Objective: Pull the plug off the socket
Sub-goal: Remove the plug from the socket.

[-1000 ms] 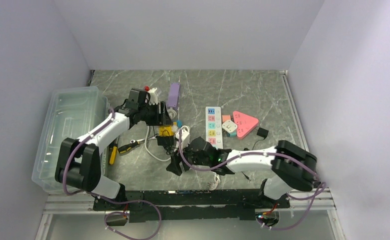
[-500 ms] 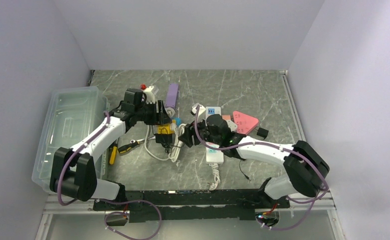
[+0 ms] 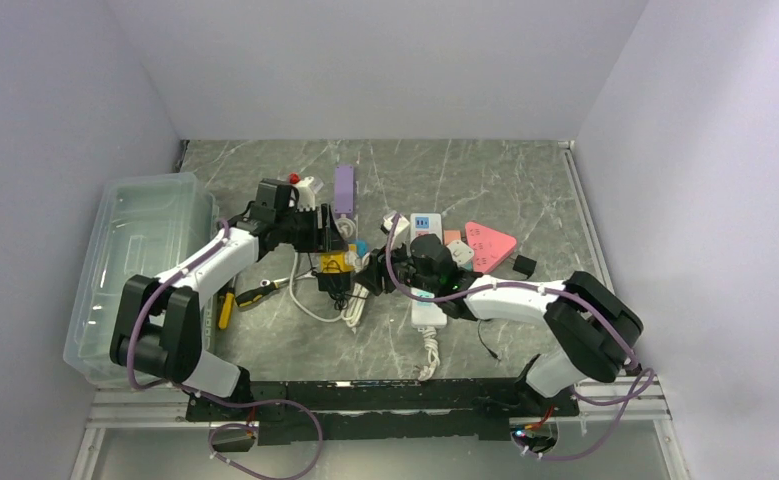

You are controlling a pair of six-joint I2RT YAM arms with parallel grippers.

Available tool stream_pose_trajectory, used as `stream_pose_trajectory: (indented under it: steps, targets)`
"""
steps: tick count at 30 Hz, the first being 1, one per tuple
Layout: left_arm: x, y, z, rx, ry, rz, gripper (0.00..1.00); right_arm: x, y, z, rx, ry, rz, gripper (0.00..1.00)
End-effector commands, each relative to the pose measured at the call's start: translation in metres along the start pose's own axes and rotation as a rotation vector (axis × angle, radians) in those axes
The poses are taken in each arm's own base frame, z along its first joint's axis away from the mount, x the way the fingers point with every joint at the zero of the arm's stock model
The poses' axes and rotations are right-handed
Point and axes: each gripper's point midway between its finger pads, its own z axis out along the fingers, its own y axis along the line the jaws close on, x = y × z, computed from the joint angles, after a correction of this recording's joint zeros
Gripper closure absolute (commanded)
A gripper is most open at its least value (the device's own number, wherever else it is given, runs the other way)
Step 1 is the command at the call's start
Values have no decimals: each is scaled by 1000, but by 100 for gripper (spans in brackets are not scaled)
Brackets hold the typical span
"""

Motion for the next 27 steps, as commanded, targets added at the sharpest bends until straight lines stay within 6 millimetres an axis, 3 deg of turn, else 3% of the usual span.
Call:
stream_pose_trajectory:
  steps: [1,4,11,27]
  targets:
    - [-37,-32,-8,129,-113,53,100,-10,-4,6,17,-53,34,54]
    - [-36,-32,-6,127,-103,43,100,-2,-15,10,76,-27,54,55]
    - [-36,-32,-5,136,-103,42,100,6,-21,17,91,-32,94,56]
    - [-24,-41,3,102,-72,119,100,6,-25,21,193,-48,27,66]
